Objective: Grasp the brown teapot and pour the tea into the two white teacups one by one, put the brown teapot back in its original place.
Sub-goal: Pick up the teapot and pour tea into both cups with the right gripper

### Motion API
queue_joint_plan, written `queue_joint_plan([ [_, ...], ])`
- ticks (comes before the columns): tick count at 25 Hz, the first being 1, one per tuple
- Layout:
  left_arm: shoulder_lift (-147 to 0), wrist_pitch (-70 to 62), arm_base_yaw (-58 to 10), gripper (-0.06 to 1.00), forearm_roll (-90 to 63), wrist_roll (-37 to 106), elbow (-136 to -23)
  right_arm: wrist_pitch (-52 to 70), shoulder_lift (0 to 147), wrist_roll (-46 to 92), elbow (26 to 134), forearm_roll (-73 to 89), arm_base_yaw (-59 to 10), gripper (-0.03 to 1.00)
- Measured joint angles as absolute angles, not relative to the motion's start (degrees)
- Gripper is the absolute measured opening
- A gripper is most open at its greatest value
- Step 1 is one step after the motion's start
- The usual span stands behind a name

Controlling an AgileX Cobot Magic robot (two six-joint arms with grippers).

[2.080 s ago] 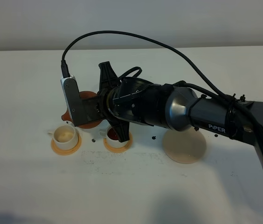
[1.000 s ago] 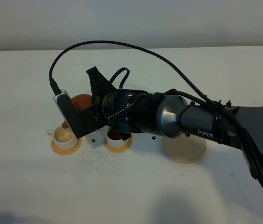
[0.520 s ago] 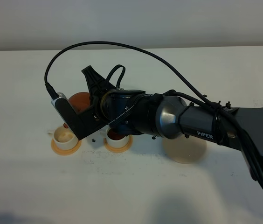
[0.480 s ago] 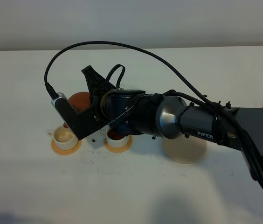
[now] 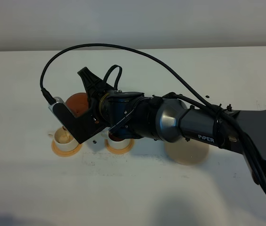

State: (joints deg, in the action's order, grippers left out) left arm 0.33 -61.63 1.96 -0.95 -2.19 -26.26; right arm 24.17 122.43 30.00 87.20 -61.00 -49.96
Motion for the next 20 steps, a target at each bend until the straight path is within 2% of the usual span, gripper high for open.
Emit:
queue_joint_plan([
  [20,0.3,-61.6,2.0,0.54,-0.9,-2.2,-26.3,22.1,122.4,30.0,87.2,-65.5,-50.0,0.12],
])
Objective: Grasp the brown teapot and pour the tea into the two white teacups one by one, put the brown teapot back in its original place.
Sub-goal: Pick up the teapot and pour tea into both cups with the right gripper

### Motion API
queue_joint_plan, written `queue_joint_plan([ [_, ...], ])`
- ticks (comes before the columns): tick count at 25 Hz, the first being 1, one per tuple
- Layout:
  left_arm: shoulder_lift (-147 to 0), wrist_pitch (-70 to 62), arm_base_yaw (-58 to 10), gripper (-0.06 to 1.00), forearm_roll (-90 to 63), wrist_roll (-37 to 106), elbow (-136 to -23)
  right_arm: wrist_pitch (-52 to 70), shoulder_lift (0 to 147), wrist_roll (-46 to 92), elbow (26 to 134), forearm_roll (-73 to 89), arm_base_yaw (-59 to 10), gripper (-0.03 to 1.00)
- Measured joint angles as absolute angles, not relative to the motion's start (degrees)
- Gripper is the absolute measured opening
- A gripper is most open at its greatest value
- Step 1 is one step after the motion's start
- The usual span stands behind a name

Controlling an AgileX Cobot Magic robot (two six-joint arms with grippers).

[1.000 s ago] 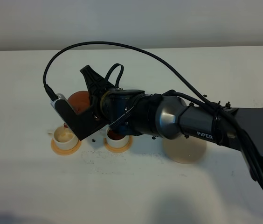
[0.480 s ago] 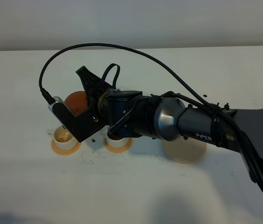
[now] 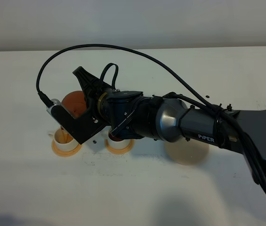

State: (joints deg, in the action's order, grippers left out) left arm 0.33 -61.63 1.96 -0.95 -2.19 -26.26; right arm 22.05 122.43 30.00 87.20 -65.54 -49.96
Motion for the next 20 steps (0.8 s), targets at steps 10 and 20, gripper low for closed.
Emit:
queue_joint_plan([
  [10,0.3,-61.6,2.0,0.54,-0.9,-2.2,-26.3,21.6,122.4,30.1,87.2,-68.6,-50.0,0.12],
  [20,0.3,-61.6,2.0,0.54,-0.9,-2.2,-26.3,21.6,122.4,30.1,87.2,-71.5,-50.0,0.12],
])
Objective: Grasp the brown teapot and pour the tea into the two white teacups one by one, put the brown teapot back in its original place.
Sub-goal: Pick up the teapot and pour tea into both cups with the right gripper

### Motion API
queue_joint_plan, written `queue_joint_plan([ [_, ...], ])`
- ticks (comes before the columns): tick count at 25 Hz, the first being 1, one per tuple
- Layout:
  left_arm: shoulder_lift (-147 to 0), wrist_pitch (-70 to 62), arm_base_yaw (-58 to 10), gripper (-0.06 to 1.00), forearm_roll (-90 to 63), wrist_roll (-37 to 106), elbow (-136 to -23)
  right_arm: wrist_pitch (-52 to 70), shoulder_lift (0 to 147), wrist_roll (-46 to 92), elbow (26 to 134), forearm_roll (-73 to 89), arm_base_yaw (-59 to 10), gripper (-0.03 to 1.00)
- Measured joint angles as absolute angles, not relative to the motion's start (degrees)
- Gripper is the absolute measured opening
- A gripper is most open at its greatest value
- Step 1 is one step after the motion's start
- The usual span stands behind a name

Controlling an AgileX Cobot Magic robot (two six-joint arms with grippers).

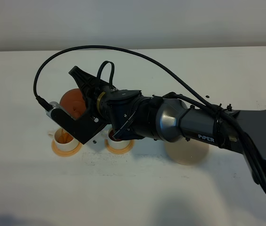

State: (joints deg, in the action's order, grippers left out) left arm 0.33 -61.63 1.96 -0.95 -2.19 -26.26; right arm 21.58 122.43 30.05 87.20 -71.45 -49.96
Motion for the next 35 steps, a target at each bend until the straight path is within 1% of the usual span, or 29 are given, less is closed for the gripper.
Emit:
queue_joint_plan([
  [35,0.3,-61.6,2.0,0.54,-0.9,-2.2,-26.3,21.2,122.4,29.9,87.2,-77.7,-50.0,0.12],
])
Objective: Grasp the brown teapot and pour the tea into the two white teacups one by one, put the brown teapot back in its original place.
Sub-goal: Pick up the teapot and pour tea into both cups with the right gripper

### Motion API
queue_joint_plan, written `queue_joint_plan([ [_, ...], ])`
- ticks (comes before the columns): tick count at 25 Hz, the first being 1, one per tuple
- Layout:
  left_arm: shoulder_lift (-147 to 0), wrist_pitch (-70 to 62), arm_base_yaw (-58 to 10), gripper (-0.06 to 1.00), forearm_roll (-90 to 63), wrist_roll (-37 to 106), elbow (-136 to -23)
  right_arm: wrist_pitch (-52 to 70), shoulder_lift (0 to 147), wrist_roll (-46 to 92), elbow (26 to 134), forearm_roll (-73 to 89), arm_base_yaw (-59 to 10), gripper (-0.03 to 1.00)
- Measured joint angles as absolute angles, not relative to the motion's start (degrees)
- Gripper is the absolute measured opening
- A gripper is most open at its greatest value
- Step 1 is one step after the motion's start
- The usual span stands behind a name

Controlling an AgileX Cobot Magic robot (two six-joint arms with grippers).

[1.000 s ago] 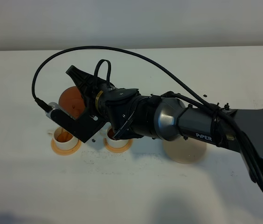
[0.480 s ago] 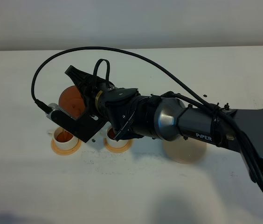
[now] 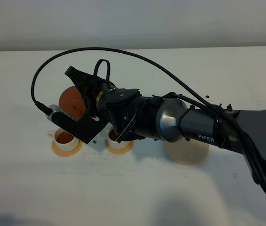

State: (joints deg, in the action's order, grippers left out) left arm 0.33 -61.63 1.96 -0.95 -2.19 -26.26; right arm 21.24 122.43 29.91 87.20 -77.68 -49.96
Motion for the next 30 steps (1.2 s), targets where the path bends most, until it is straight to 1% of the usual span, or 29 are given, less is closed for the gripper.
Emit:
queue_joint_plan([
  [30,0.3,-61.6,2.0,0.54,-0.9,-2.2,-26.3,20.8,122.4,29.8,87.2,-81.3,-50.0,0.12],
])
